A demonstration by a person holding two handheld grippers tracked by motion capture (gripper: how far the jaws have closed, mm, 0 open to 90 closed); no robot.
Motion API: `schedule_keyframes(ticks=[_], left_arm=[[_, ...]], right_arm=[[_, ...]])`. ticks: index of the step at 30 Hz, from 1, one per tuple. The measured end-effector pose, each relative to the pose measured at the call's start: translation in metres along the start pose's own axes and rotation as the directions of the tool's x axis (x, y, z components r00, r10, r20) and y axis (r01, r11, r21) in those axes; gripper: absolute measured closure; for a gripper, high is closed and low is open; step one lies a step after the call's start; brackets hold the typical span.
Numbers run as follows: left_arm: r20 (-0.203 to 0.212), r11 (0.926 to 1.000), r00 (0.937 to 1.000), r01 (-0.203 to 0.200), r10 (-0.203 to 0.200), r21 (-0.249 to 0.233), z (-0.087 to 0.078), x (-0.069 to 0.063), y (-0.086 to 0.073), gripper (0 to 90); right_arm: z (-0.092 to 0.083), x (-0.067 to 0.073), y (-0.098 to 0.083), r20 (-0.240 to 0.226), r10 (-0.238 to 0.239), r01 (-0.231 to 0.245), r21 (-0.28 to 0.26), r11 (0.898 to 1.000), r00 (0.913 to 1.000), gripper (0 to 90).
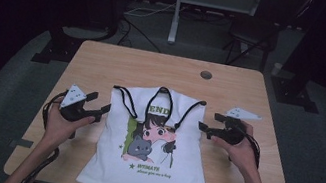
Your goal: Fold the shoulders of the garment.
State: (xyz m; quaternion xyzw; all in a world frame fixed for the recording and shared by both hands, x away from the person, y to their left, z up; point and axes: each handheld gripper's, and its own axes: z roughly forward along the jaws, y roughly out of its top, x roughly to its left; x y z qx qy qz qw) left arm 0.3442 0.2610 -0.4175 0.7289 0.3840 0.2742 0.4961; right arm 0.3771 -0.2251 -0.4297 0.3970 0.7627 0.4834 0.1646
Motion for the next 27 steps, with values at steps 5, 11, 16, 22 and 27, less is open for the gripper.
schedule_keyframes(ticks=[5, 11, 16, 22, 27], left_arm=[[-0.006, 0.9998, 1.0, 0.008, -0.008, -0.017, -0.006, 0.003, 0.001, 30.2], [-0.015, 0.9994, 0.9998, 0.016, -0.017, -0.03, -0.011, 0.005, -0.001, 30.2], [-0.016, 0.9993, 0.9997, 0.017, -0.017, -0.032, -0.013, 0.005, -0.001, 30.2], [-0.015, 0.9993, 0.9998, 0.015, -0.016, -0.034, -0.011, 0.005, 0.0, 30.1], [-0.013, 0.9995, 0.9998, 0.011, -0.012, -0.031, -0.009, 0.005, 0.0, 30.1]], right_arm=[[-0.008, -0.005, -0.005, 0.026, 0.051, -0.05, -0.031, 0.998, 0.9984, 14.5], [-0.014, -0.009, -0.009, 0.045, 0.074, -0.072, -0.046, 0.996, 0.9962, 13.9], [-0.016, -0.01, -0.01, 0.051, 0.08, -0.077, -0.049, 0.996, 0.9955, 13.9], [-0.016, -0.01, -0.009, 0.052, 0.077, -0.075, -0.045, 0.996, 0.9957, 13.9], [-0.014, -0.01, -0.009, 0.051, 0.075, -0.073, -0.04, 0.997, 0.9959, 13.9]])
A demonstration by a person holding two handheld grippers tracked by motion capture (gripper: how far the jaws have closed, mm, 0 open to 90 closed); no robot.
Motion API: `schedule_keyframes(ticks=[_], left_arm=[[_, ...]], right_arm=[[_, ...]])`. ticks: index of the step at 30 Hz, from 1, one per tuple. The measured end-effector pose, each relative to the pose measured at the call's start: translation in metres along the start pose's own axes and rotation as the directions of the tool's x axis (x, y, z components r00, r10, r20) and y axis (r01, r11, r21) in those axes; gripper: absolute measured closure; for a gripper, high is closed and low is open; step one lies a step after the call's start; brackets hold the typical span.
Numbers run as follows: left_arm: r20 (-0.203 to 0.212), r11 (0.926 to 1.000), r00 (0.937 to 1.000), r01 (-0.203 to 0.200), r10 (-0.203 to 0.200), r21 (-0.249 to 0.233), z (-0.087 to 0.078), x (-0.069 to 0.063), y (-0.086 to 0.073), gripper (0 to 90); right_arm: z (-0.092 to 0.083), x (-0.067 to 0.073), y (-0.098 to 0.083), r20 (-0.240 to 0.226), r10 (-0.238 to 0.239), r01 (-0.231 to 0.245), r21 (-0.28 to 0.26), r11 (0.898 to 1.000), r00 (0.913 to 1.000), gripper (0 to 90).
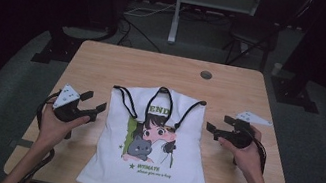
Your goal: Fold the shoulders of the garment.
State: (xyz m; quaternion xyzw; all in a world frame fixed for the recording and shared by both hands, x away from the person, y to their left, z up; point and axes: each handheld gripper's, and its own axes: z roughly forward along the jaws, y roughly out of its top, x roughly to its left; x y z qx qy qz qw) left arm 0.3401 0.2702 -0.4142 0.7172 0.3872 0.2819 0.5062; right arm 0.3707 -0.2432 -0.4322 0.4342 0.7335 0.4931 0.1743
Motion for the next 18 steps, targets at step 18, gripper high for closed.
schedule_keyframes(ticks=[18], left_arm=[[-0.013, 0.9997, 0.9997, 0.022, -0.022, -0.006, 0.019, 0.009, 0.005, 30.1]], right_arm=[[0.008, -0.004, 0.008, 0.008, 0.001, -0.001, -0.009, 1.0, 1.0, 13.9]])
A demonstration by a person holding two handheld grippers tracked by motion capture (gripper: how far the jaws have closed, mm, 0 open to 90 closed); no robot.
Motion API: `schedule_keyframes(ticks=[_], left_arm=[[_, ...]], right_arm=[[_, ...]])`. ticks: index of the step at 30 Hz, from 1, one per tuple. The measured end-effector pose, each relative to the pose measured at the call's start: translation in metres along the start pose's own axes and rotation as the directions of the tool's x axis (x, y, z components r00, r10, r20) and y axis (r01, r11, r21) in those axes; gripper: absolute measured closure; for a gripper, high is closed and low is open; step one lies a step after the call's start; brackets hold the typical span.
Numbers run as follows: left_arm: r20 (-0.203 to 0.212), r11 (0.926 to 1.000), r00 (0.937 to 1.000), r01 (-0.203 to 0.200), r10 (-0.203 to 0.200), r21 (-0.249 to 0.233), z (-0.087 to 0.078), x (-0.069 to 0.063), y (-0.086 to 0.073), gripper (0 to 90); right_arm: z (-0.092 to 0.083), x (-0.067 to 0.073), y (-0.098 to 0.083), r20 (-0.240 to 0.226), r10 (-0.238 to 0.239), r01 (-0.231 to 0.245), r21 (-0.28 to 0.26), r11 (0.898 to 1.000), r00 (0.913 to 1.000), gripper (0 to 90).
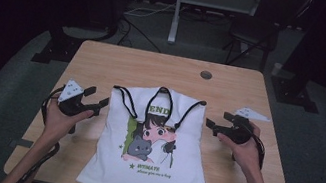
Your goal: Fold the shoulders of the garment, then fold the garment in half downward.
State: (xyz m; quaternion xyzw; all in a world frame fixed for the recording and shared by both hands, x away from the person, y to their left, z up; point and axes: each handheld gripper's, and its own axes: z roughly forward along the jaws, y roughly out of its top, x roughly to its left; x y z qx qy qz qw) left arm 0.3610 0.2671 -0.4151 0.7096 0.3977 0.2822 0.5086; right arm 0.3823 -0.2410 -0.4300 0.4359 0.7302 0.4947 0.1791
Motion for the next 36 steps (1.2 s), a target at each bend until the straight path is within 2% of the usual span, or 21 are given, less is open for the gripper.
schedule_keyframes(ticks=[12, 19, 28, 34, 36], left_arm=[[0.007, 0.9998, 1.0, -0.006, 0.006, 0.021, 0.008, -0.002, 0.0, 30.1], [0.007, 0.9976, 1.0, 0.002, -0.003, 0.069, 0.031, 0.005, 0.006, 30.1], [0.011, 0.986, 0.9991, 0.039, -0.041, 0.162, 0.069, 0.017, 0.009, 30.1], [0.02, 0.9785, 0.9975, 0.062, -0.067, 0.197, 0.083, 0.021, 0.012, 30.1], [0.024, 0.9752, 0.9977, 0.057, -0.063, 0.214, 0.087, 0.022, 0.013, 30.1]], right_arm=[[0.002, -0.001, 0.002, 0.0, 0.002, -0.002, -0.003, 1.0, 1.0, 13.9], [0.008, -0.003, 0.01, 0.003, 0.009, -0.009, 0.001, 1.0, 1.0, 13.9], [0.036, -0.009, 0.025, -0.006, 0.006, -0.006, 0.044, 0.999, 1.0, 14.6], [0.054, -0.015, 0.032, -0.008, 0.001, 0.0, 0.08, 0.997, 1.0, 15.6], [0.059, -0.018, 0.034, 0.0, 0.001, -0.001, 0.091, 0.996, 1.0, 17.9]])
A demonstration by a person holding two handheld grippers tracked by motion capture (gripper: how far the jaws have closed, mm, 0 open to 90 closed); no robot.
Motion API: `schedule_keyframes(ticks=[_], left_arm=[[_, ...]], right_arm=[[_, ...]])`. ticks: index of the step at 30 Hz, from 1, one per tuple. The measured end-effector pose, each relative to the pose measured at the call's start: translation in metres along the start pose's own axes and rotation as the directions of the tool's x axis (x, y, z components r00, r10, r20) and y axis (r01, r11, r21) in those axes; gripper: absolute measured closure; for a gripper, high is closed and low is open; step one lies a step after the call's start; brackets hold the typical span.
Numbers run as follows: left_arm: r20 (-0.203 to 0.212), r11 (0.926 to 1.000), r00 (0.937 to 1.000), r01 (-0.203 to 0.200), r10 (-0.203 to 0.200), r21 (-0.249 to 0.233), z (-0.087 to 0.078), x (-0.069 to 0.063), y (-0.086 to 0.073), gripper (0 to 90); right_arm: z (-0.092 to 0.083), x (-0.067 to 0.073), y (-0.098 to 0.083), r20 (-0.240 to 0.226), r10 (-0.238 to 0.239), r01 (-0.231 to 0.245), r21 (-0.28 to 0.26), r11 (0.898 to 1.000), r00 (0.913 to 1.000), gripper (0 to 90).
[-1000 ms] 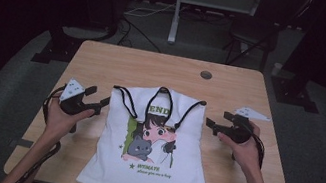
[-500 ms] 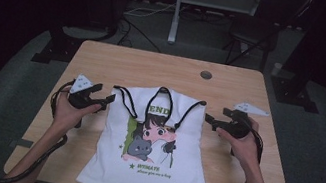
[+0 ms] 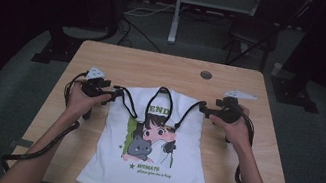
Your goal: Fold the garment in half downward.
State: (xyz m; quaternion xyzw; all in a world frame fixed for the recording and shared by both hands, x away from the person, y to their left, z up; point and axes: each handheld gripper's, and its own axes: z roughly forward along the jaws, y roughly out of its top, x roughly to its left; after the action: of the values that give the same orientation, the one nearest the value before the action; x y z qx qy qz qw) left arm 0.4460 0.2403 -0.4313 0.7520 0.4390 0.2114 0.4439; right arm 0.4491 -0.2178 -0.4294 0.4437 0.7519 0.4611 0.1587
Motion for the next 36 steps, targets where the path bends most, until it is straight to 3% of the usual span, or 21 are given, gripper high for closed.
schedule_keyframes(ticks=[9, 18, 22, 28, 32, 34, 36], left_arm=[[0.02, 0.9984, 0.9996, 0.017, -0.019, 0.053, 0.012, 0.005, 0.002, 31.0], [0.016, 0.9974, 0.9998, -0.011, 0.01, 0.071, 0.018, 0.004, 0.003, 49.0], [0.013, 0.9954, 0.9994, -0.033, 0.032, 0.09, 0.02, 0.001, 0.004, 56.9], [0.002, 0.9888, 0.9982, -0.06, 0.06, 0.137, 0.025, -0.007, 0.005, 69.6], [0.006, 0.9897, 0.9993, -0.036, 0.036, 0.138, 0.026, -0.008, 0.006, 80.7], [0.008, 0.9899, 1.0, -0.001, -0.001, 0.142, 0.026, -0.007, 0.006, 82.6], [0.023, 0.9903, 0.9988, 0.041, -0.044, 0.133, 0.025, -0.005, 0.006, 84.2]], right_arm=[[0.02, -0.007, 0.008, 0.007, -0.025, 0.025, 0.049, 0.998, 0.9997, 25.9], [0.038, -0.007, 0.007, 0.015, -0.077, 0.075, 0.114, 0.991, 0.9969, 43.6], [0.041, -0.003, 0.009, 0.008, -0.115, 0.113, 0.133, 0.985, 0.9933, 55.2], [0.041, 0.002, 0.012, 0.005, -0.134, 0.132, 0.158, 0.979, 0.9909, 73.9], [0.041, 0.002, 0.01, 0.0, -0.112, 0.111, 0.146, 0.983, 0.9937, 81.0], [0.041, 0.001, 0.01, -0.005, -0.106, 0.106, 0.145, 0.984, 0.9943, 81.4], [0.039, -0.001, 0.009, -0.034, -0.044, 0.048, 0.122, 0.991, 0.9984, 81.8]])
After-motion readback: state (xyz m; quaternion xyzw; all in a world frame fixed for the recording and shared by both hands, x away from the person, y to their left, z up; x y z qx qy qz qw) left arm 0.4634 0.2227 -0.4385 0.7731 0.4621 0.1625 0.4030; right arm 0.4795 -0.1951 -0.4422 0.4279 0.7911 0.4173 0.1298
